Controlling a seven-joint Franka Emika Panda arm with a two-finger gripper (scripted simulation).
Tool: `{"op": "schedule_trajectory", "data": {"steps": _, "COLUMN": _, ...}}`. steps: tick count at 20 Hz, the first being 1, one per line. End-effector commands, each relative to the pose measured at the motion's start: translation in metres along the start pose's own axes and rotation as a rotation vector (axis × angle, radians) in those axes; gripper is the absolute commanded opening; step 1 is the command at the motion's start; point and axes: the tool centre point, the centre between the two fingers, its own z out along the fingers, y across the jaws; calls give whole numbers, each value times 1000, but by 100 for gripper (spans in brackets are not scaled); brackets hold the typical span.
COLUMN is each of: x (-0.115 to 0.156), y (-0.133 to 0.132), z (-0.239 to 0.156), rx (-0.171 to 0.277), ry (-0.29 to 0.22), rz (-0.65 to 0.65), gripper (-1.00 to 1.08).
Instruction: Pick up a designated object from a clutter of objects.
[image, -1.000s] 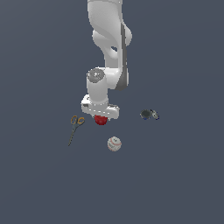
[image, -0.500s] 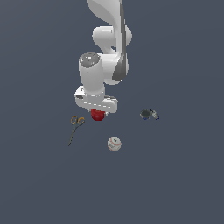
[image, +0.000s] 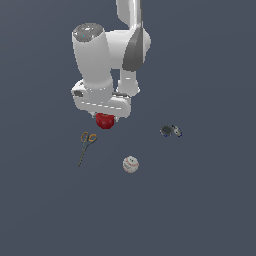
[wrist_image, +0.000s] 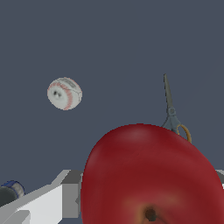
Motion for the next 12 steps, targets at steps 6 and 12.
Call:
{"op": "schedule_trajectory", "data": {"steps": 6, "x": 18, "y": 8, "z": -73, "rx": 0, "ry": 2, "rz": 0, "gripper": -100}}
{"op": "schedule_trajectory", "data": {"steps": 12, "x": 32, "y": 13, "z": -121, "rx": 0, "ry": 1, "rz": 0, "gripper": -100}}
